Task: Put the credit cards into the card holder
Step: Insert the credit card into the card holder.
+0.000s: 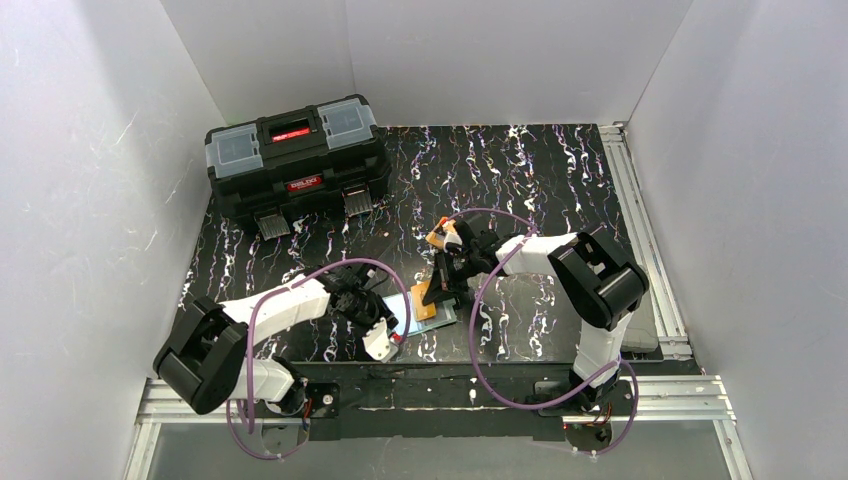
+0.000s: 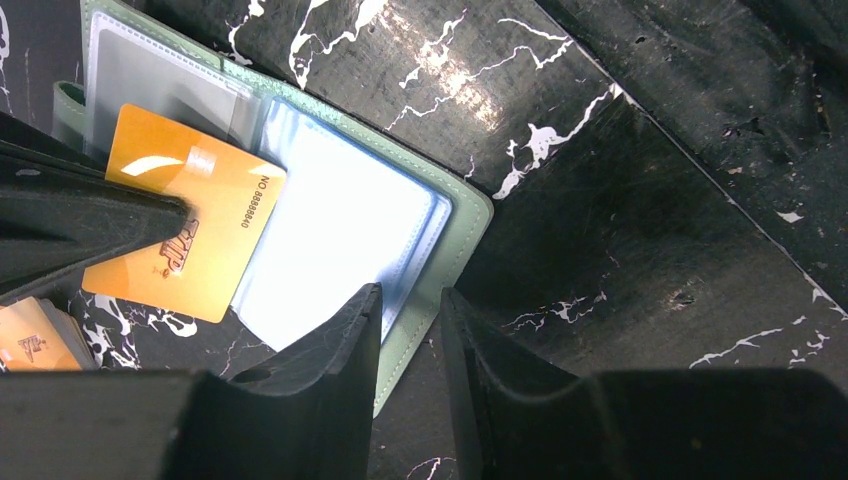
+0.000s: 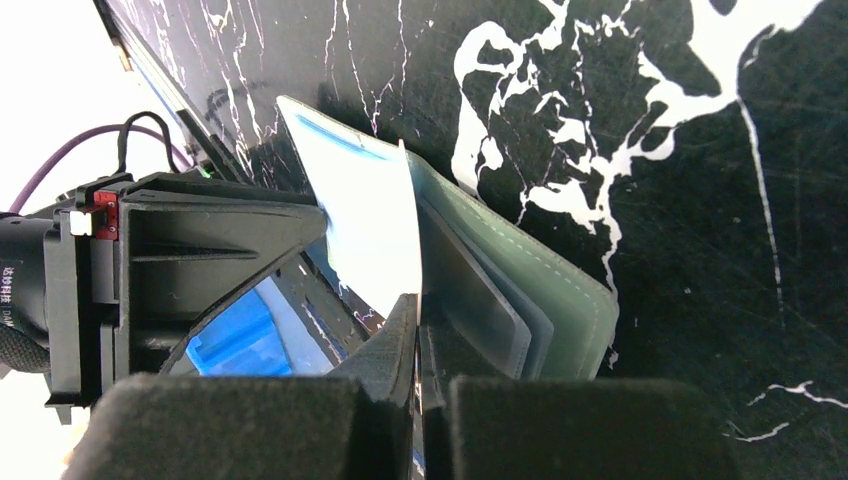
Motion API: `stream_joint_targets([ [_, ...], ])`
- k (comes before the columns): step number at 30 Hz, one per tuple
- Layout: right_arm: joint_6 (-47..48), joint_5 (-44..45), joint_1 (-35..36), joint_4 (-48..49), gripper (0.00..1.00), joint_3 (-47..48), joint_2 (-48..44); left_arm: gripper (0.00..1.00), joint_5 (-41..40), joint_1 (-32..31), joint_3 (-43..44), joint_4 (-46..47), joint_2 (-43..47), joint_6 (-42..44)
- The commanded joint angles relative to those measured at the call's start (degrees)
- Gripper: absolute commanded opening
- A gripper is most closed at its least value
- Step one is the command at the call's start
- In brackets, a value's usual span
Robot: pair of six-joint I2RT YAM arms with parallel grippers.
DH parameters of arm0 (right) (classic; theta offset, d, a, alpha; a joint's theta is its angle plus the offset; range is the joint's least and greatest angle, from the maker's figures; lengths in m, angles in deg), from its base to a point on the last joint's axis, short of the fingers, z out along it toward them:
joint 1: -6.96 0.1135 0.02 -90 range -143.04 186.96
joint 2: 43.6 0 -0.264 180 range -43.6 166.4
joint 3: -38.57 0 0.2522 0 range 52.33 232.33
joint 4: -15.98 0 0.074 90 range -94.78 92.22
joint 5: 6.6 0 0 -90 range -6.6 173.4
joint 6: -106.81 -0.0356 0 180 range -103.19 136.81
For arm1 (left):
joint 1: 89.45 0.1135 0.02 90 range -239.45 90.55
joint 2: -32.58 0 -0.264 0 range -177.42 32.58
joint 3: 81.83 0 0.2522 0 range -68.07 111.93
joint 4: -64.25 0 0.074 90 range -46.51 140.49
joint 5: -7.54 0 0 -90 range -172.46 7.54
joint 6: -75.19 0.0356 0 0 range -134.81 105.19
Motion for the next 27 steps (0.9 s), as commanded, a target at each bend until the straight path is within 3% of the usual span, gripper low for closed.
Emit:
stream_joint_targets([
  [1,0.8,3.25,-0.47,0.78,0.01,-1.04,0.44,0.27,0.13,-0.72,-0.34,-4.13,-2.15,-0.01],
  [27,6.24,1.99,1.84,-3.64,0.01,-3.62,-0.87,0.23,-1.05,-1.86,-0.13,-1.6,-2.13,-3.47],
])
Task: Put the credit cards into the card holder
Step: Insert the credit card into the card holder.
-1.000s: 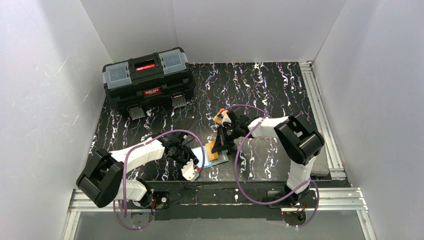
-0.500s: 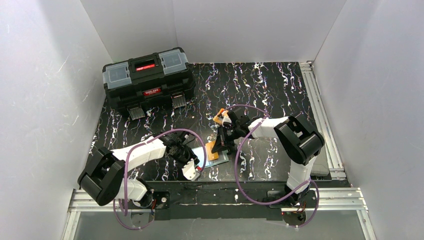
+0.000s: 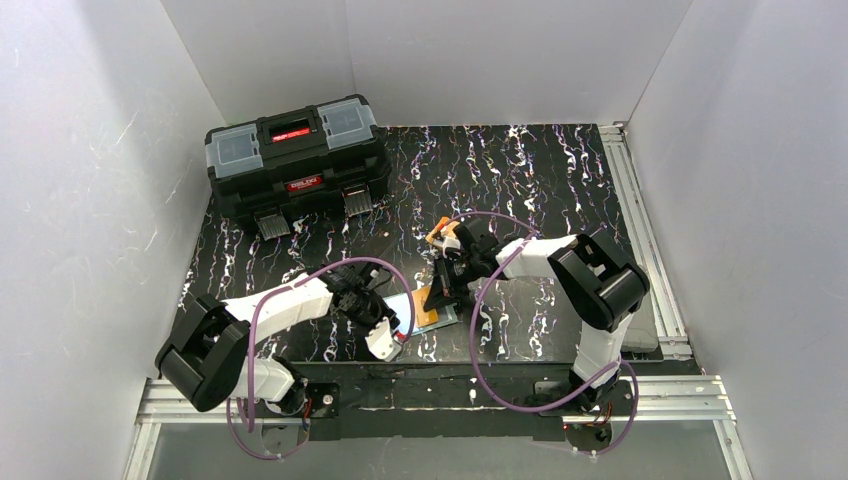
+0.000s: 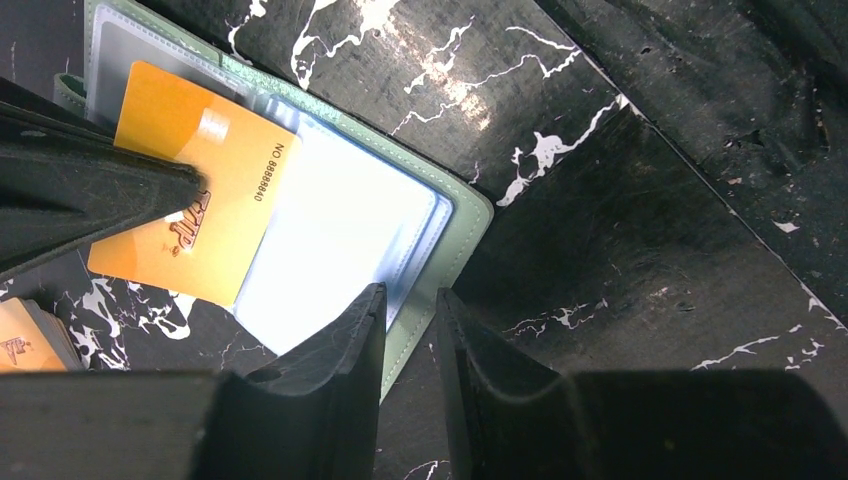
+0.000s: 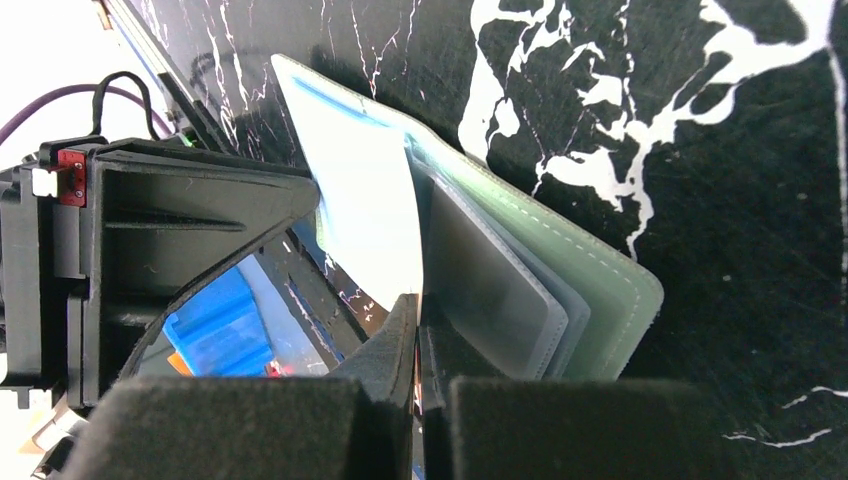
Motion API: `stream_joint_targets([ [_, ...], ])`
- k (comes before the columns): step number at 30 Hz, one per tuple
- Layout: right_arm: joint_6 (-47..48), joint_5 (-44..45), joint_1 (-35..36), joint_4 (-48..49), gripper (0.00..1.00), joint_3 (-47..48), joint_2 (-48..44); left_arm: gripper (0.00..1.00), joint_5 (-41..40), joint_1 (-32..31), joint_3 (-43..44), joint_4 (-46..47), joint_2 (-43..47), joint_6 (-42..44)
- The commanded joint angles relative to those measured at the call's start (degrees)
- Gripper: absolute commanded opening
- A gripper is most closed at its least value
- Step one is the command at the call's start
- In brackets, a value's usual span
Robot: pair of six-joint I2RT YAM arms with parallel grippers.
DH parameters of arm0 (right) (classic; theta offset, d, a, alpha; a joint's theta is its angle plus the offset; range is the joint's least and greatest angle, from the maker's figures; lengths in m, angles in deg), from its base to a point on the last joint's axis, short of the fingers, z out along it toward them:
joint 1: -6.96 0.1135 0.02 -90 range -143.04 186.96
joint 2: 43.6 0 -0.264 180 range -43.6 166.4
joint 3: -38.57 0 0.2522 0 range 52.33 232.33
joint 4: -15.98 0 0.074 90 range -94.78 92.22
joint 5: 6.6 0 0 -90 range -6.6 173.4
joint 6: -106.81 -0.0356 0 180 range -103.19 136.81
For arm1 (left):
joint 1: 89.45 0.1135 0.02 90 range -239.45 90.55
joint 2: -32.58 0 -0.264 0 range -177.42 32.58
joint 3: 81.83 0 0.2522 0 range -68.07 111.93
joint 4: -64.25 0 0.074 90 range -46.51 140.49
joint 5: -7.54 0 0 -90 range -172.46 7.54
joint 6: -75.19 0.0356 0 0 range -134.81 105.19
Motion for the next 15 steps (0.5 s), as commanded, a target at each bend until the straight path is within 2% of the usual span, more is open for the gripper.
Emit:
stream_joint_targets([
  [1,2.85,3.22,0.73,-4.01,0.01,-2.31,-0.55,0.23,-0.22,-0.92,-1.21,-1.45,-1.05,-0.96],
  [15,4.72,1.51,1.78,-6.28,0.01,2.19,3.52,0.23,-0.71,-1.28,-1.04,-0.02,-1.33,-2.72],
])
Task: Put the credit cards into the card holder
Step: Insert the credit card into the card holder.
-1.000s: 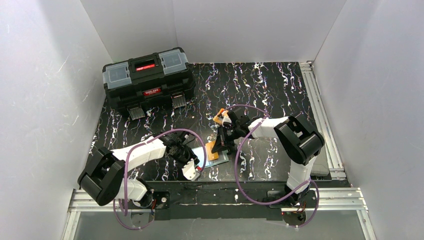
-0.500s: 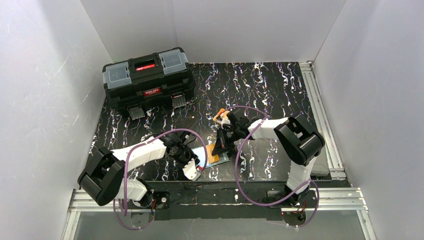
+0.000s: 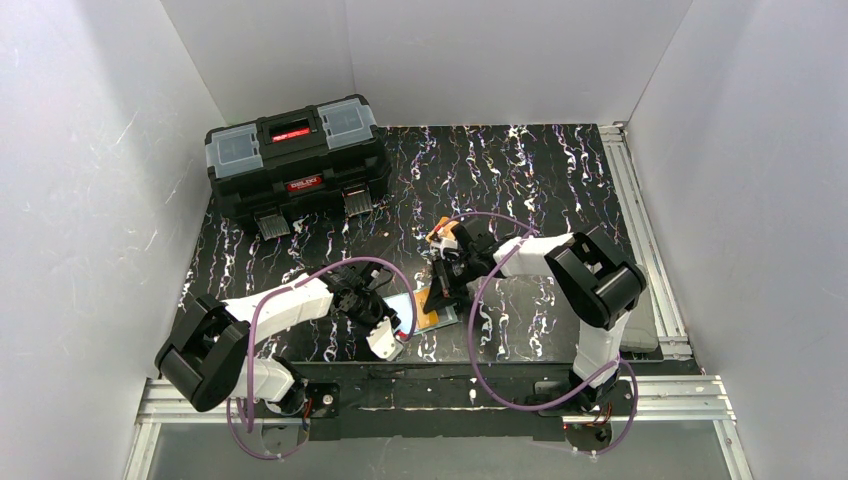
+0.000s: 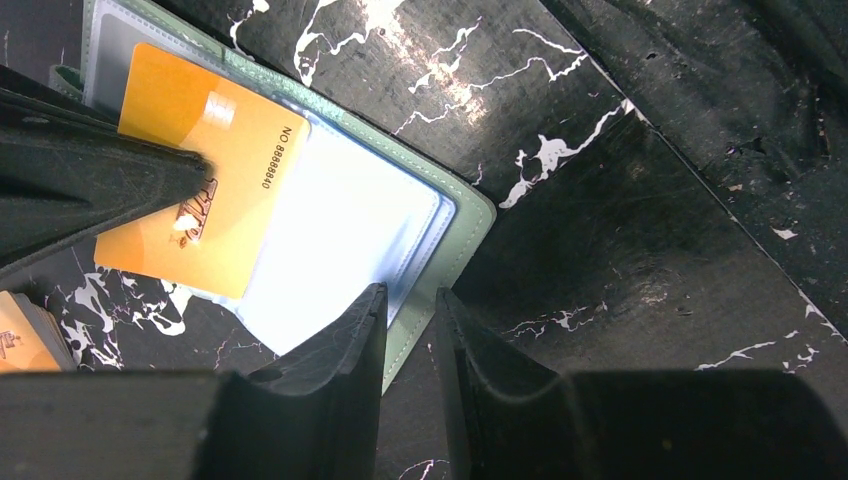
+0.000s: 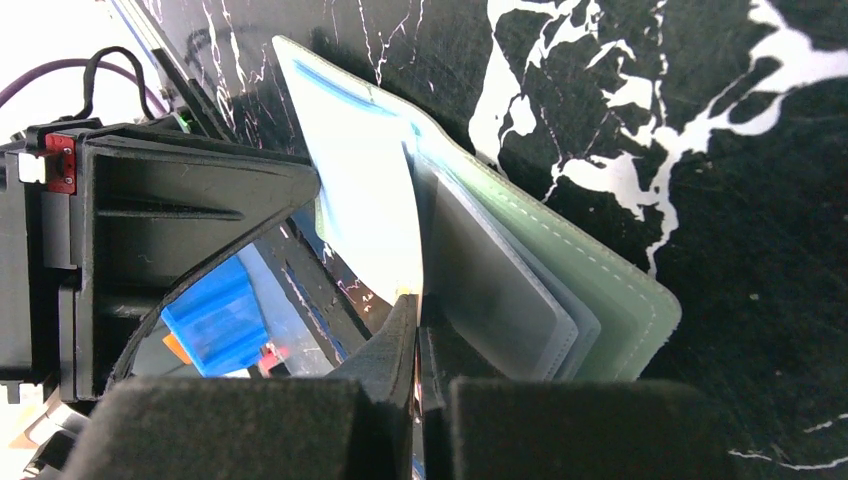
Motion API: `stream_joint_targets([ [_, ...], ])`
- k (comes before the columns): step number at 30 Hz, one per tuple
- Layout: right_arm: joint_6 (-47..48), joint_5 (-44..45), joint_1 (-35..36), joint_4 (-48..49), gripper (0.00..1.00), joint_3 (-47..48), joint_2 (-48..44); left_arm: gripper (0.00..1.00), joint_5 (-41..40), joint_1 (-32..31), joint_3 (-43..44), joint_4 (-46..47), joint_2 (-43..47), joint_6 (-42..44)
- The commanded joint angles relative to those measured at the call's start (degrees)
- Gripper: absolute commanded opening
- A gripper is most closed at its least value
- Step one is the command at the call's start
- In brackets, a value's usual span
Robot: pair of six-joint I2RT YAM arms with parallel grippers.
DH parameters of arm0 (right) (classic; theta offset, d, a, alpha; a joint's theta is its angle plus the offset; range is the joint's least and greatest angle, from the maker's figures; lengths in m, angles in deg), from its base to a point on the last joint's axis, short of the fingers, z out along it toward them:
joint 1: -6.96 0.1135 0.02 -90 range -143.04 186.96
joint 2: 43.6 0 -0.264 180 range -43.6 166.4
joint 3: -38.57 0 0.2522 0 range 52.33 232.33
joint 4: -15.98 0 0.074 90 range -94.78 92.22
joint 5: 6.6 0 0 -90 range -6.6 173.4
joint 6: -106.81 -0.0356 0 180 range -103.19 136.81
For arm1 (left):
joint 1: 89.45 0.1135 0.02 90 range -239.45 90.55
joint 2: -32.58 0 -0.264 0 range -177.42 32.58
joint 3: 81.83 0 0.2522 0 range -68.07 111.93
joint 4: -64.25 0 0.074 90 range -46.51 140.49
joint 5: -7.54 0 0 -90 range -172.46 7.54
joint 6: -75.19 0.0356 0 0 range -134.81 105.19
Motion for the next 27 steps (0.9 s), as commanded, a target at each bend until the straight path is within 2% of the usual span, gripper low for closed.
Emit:
stream_joint_targets([
  [1,2.77,3.64,1.56,-5.09,0.01,1.74,2.66,0.23,-0.09,-0.74,-1.05,-0.59,-1.29,-0.8],
  [16,4.74,9.74,5.0,-11.9,0.01,7.64,3.88,0.23,0.15,-0.99,-1.03,-0.51,-1.31,-1.09],
  [19,6.21,14.5,6.87,-16.29,0.1,11.15,5.02,0.23,0.08,-1.09,-1.08,-0.31,-1.32,-1.26],
  [27,6.38,20.32,7.98,-19.74,0.34,11.14,4.38,0.23,0.12,-1.18,-1.81,-0.15,-0.7,-1.22],
])
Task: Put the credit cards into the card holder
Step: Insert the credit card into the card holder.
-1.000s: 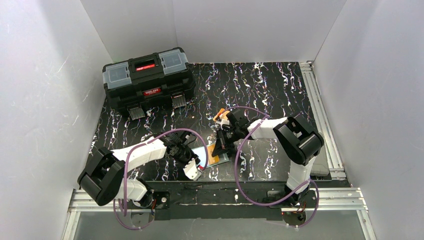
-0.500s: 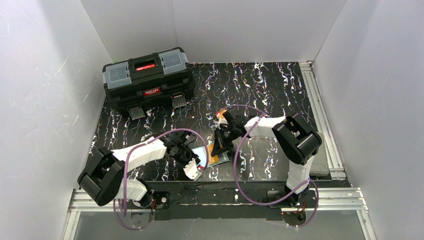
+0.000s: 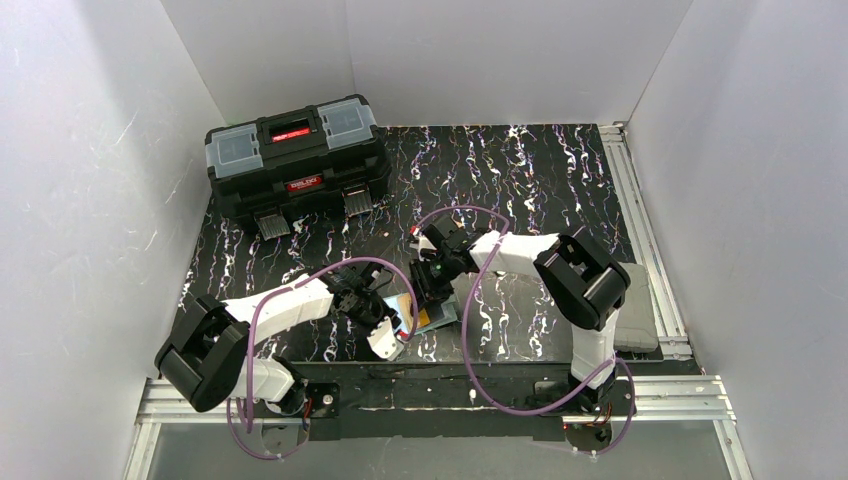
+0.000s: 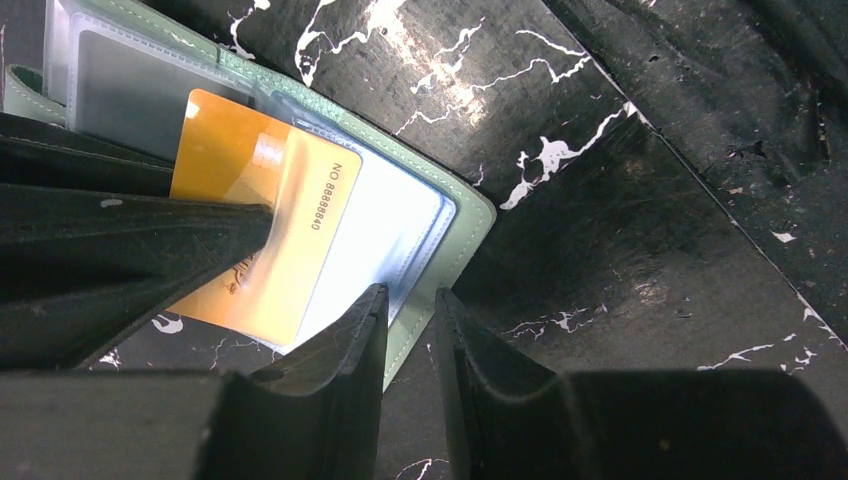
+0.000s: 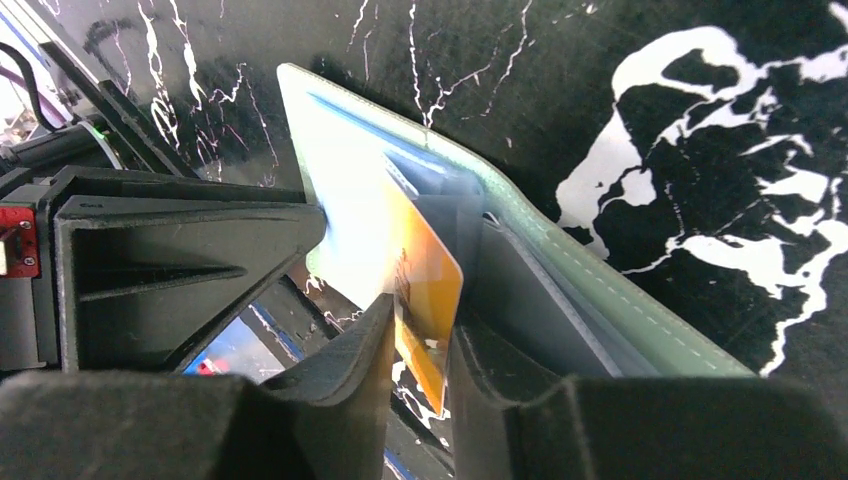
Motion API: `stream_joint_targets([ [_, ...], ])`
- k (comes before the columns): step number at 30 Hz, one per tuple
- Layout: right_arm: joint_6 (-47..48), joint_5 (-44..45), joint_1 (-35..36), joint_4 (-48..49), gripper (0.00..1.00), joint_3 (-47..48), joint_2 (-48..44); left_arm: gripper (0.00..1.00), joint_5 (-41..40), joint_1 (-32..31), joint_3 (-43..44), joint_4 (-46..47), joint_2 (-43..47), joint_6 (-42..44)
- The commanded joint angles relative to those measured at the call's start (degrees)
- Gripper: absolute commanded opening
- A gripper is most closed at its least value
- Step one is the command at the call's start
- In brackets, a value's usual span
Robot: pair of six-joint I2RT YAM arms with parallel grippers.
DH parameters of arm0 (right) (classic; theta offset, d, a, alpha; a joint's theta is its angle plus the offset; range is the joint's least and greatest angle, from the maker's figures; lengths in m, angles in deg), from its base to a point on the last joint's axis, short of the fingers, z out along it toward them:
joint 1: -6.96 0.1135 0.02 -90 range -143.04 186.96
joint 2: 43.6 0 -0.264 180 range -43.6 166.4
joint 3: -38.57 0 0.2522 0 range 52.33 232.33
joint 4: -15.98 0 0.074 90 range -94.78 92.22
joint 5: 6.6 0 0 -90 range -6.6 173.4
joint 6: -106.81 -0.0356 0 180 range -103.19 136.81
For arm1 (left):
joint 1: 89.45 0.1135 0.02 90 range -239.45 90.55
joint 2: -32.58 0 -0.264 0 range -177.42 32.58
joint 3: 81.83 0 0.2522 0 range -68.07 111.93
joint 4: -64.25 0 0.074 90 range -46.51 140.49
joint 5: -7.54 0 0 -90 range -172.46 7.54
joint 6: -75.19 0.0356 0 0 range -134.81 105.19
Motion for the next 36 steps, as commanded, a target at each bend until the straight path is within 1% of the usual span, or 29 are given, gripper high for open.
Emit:
stream_joint_targets([
  [1,2.56,10.27,0.94,-6.1,0.36,-0.72,0.89,0.23,0.64,-0.89,-1.82,-0.47,-0.74,-0.17],
  [6,3.17,13.63,1.03,-8.57,0.49,0.06,-1.18,0.22,0.67,-1.04,-1.84,-0.65,-0.67,-0.17],
  [7,3.07,13.86,1.03,-8.89,0.55,0.33,-1.33,0.22,0.65,-1.07,-1.78,-0.67,-0.66,-0.25],
  [8,3.13,14.31,1.03,-9.53,0.58,0.67,-1.47,0.22,0.65,-1.03,-1.75,-0.8,-0.61,-0.26],
  [15,3.18,14.8,1.23,-11.56,0.68,2.08,-3.28,0.22,0.79,-1.23,-1.82,-0.94,-0.68,-0.26],
  [22,2.12,16.2,3.3,-13.13,0.7,3.15,-4.09,0.2,1.06,-1.34,-2.08,1.17,-0.76,-1.16],
  [27,1.93,14.22,3.85,-11.89,0.69,2.44,-4.11,0.13,0.77,-1.33,-3.65,5.67,0.87,-1.93],
  [31,2.39,12.53,2.84,-11.08,0.69,1.67,-6.28,0.13,0.48,-1.34,-4.83,8.57,2.16,-2.41],
  [34,2.9,13.85,2.61,-12.91,0.69,2.64,-7.2,0.13,0.49,-1.33,-4.76,8.77,1.97,-2.3],
  [36,2.85,13.86,2.61,-13.09,0.65,2.72,-7.61,0.13,0.35,-1.3,-4.59,8.75,1.48,-1.92],
])
